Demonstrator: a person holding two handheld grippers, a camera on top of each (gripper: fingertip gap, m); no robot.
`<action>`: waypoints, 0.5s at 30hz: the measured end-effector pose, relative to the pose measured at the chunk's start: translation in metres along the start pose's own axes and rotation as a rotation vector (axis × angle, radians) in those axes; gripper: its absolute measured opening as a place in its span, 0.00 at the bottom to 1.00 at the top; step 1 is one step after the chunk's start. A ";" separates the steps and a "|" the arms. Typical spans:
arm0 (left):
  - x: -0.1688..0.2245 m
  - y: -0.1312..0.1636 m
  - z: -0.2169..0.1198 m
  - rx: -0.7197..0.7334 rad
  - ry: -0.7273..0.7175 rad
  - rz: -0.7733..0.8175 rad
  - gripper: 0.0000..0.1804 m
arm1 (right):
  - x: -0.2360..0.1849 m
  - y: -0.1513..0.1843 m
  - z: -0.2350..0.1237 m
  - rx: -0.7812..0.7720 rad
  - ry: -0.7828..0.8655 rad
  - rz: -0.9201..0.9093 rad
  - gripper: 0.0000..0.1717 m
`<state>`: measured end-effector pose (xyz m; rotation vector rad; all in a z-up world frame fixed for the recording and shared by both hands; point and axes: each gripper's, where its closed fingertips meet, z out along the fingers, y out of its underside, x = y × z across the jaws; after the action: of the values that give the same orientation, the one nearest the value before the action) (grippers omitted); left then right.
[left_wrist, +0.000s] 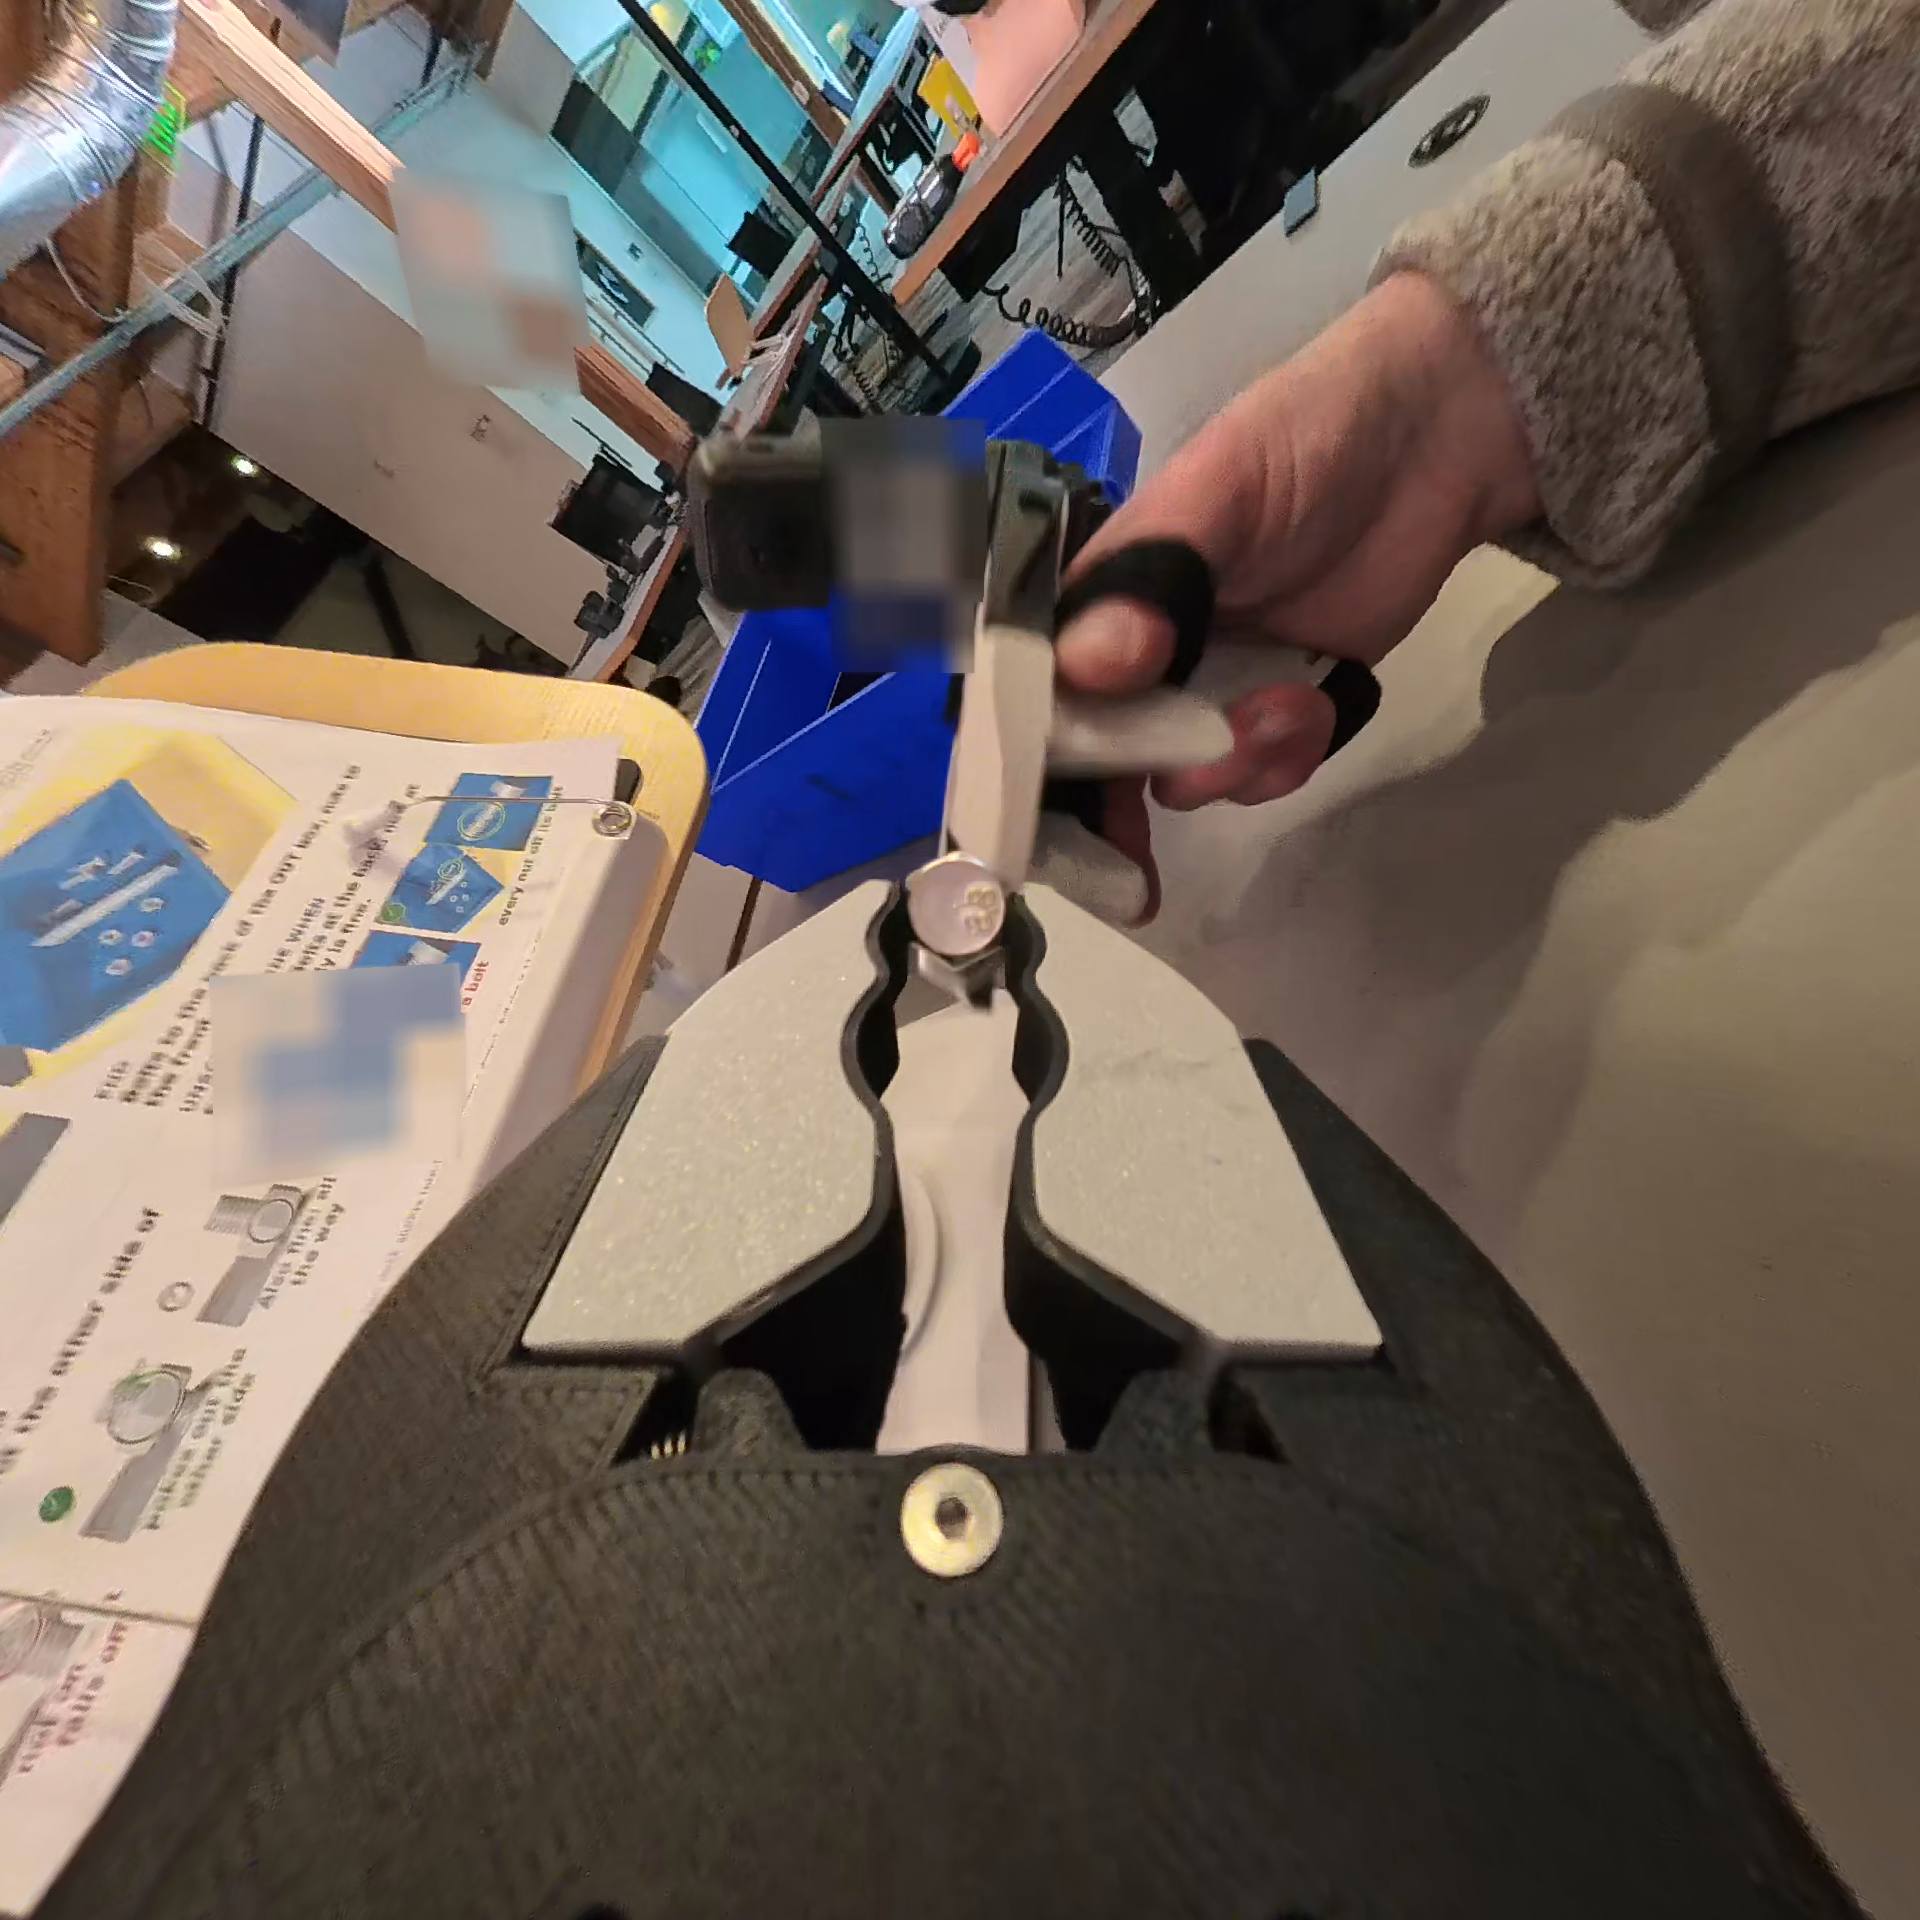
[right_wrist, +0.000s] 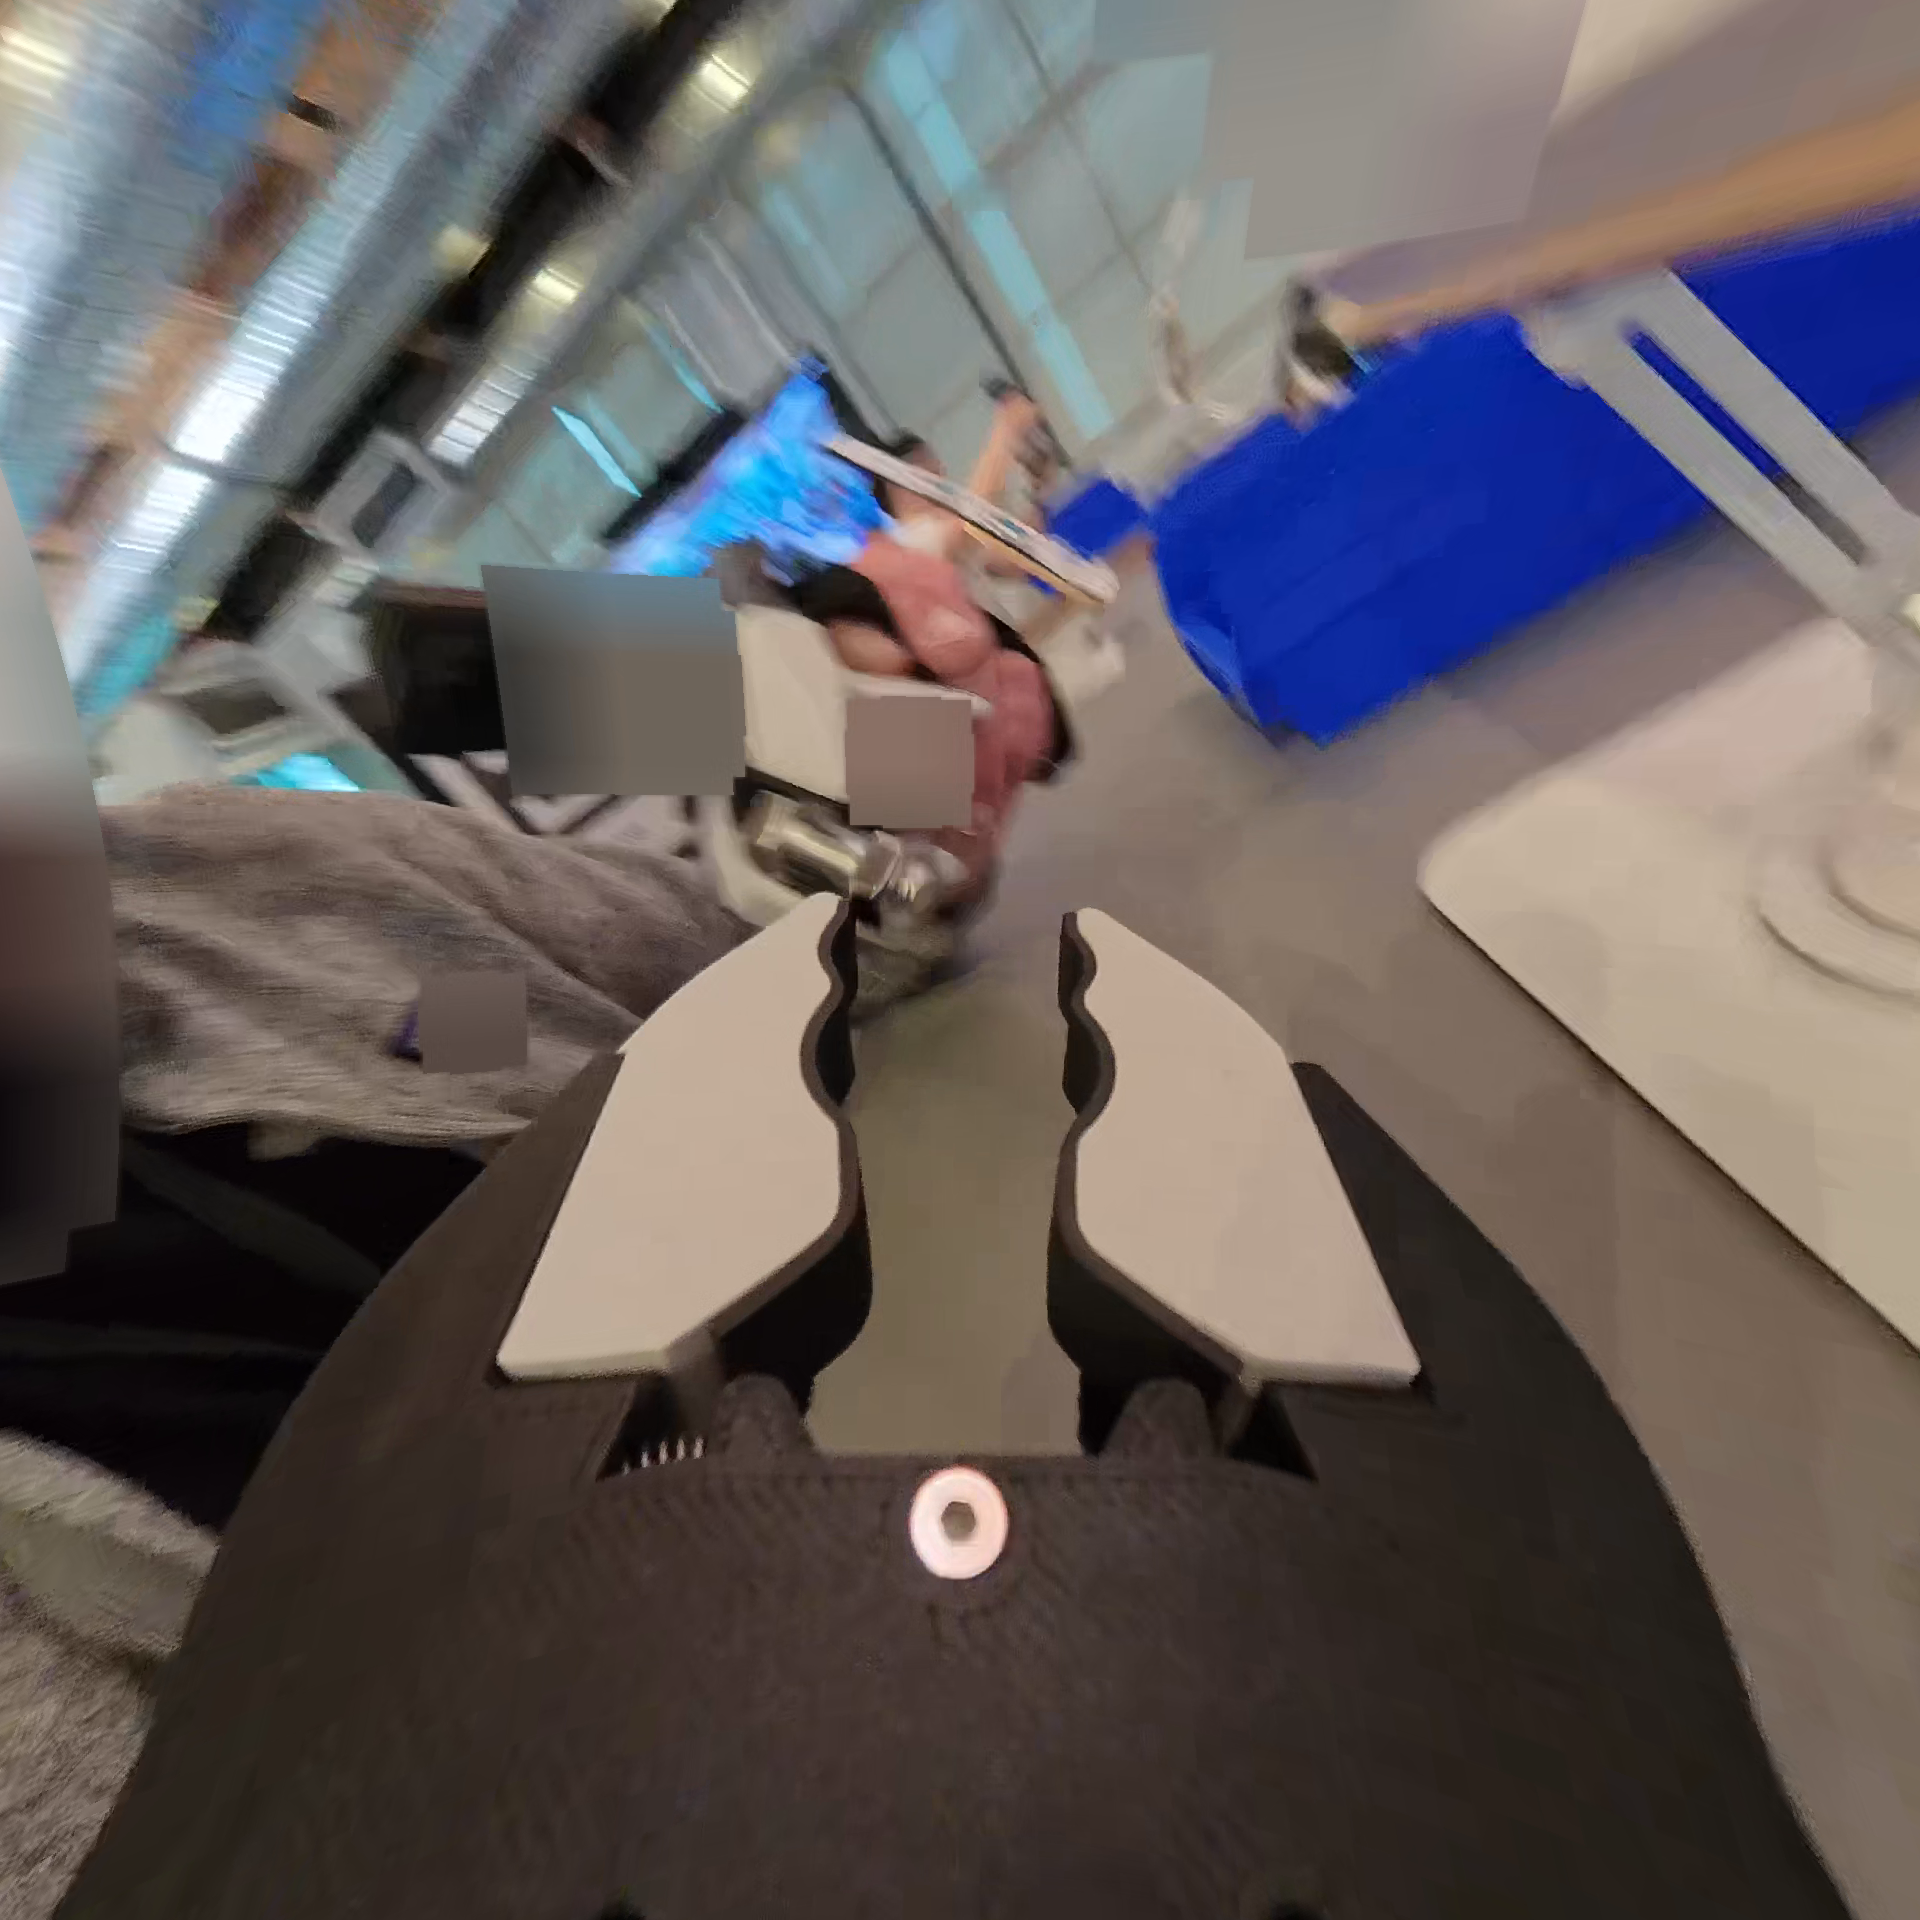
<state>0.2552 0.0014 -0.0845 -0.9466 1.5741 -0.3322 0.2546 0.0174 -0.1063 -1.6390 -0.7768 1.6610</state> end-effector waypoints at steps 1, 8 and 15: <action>0.001 -0.006 -0.001 0.046 0.015 -0.042 0.10 | 0.014 0.010 -0.001 -0.060 0.081 -0.002 0.14; -0.009 -0.017 -0.009 0.189 0.049 -0.220 0.10 | -0.007 -0.006 -0.007 0.037 -0.038 -0.027 0.19; -0.013 -0.029 -0.014 0.342 0.100 -0.359 0.10 | -0.042 -0.019 0.003 0.154 -0.281 0.011 0.22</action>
<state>0.2529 -0.0118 -0.0526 -0.9493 1.3734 -0.8833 0.2521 -0.0045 -0.0662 -1.3235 -0.7529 1.9344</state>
